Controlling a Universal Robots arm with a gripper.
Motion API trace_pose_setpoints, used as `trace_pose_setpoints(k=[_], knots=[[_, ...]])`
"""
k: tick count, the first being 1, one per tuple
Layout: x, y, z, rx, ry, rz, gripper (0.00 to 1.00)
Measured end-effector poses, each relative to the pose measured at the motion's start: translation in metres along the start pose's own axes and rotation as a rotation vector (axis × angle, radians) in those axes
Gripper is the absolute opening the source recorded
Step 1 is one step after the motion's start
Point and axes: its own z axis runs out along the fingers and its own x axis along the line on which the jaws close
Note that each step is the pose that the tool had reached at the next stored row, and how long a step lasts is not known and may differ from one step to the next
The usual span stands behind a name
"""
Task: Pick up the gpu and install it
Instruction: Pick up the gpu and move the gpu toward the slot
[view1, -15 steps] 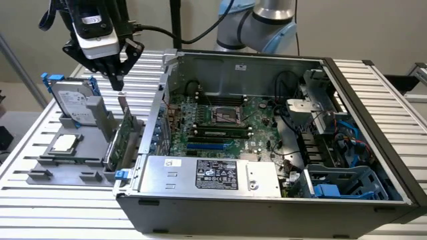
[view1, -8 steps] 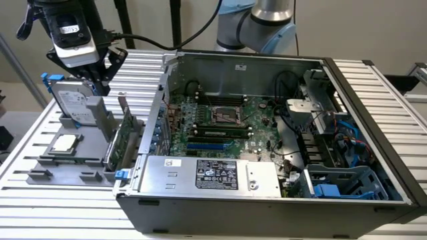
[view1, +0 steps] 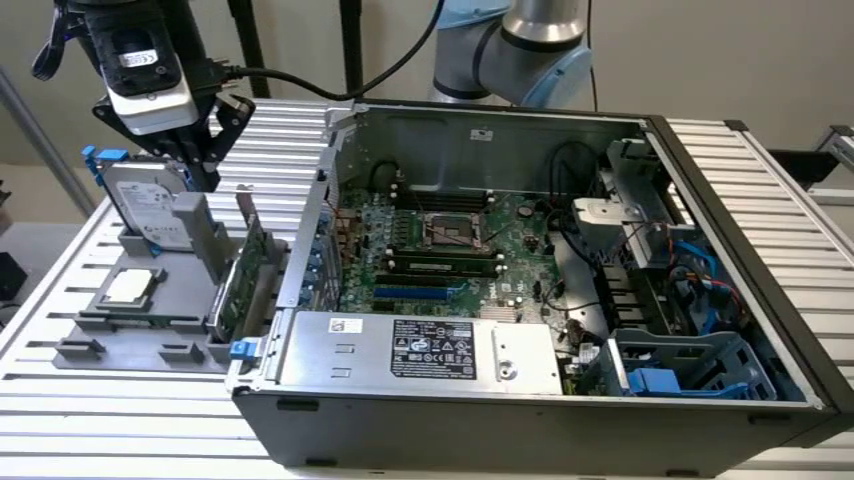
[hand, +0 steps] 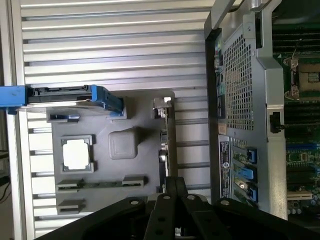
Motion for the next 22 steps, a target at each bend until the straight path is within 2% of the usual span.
trace_pose_setpoints(k=[7,8,16,19,22], knots=[[0.0,0.0,0.0,-0.0002,0.0,0.0,0.0],[0.0,0.0,0.0,-0.0003,0.0,0.0,1.0],[0.0,-0.0001,0.0006,-0.0005,-0.0008,0.0,1.0],[0.002,-0.0005,0.0059,-0.0007,-0.0047,0.0,1.0],[0.004,-0.0009,0.0112,-0.0008,-0.0055,0.0,1.0]])
